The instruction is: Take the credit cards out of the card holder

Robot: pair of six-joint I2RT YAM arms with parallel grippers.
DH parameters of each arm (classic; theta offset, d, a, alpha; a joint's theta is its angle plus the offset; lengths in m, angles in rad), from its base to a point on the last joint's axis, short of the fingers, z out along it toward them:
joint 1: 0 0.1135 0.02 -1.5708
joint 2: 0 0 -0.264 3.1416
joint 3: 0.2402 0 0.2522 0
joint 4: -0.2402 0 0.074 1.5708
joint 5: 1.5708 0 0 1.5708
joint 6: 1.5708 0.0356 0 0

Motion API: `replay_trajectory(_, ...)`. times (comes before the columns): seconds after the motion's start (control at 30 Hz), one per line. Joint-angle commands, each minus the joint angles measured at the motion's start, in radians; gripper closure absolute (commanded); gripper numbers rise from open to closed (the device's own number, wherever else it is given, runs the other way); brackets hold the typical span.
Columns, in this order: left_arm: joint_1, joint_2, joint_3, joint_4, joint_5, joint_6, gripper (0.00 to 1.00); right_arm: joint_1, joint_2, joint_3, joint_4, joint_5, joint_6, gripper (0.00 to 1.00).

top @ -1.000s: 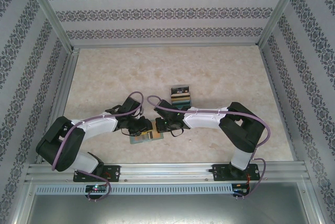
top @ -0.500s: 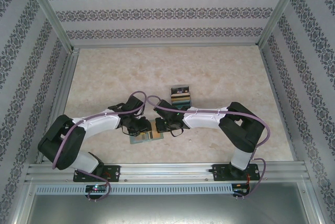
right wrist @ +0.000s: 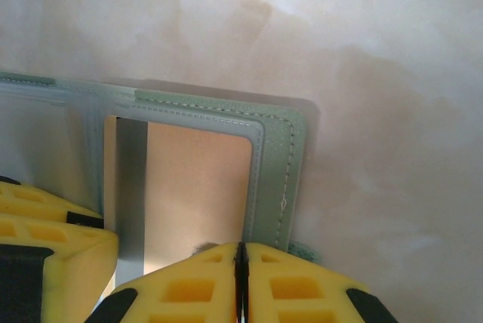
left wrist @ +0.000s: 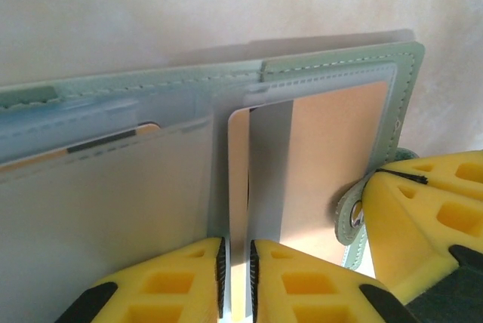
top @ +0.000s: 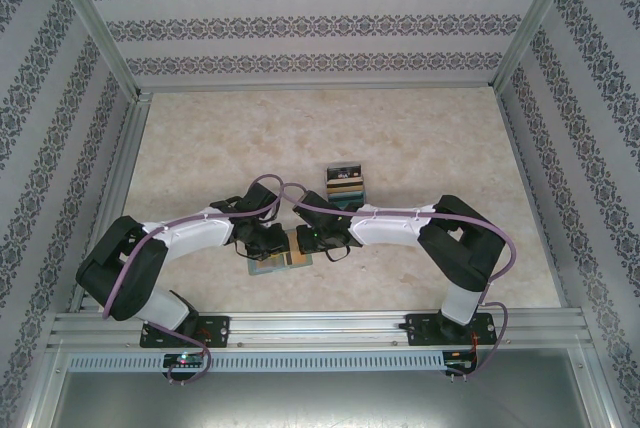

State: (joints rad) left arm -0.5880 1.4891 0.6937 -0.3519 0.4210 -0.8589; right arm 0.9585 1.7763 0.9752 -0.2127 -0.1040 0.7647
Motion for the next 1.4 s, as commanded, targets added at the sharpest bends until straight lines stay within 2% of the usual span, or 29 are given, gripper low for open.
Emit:
replay_trajectory(0.0, -0.018, 0.003, -0.019, -0.004, 0.013, 0.009, 0.83, 0.03, 0.055, -0.003, -0.048, -0.038, 0.012, 0.87)
replay_trajectory(0.3, -0.019, -0.024, -0.029, -0.004, 0.002, 0.002, 1.0, 0.035, 0.061, 0.0, -0.048, -0.04, 0.013, 0.87)
replay_trajectory(0.93, 0.016, -0.16, -0.078, -0.082, -0.049, 0.004, 1.0, 0.024, 0.014, -0.013, -0.083, 0.01, -0.002, 0.86)
replay_trajectory(1.2, 0.022, -0.202, -0.084, -0.079, -0.049, -0.006, 1.0, 0.027, -0.082, -0.01, -0.126, 0.075, -0.015, 0.68)
replay_trajectory(1.3, 0.031, -0.212, -0.088, -0.079, -0.055, -0.013, 0.95, 0.034, -0.116, -0.005, -0.149, 0.088, -0.028, 0.66)
replay_trajectory(1.37, 0.034, -0.217, -0.09, -0.075, -0.055, -0.015, 0.92, 0.044, -0.125, -0.009, -0.159, 0.087, -0.023, 0.62)
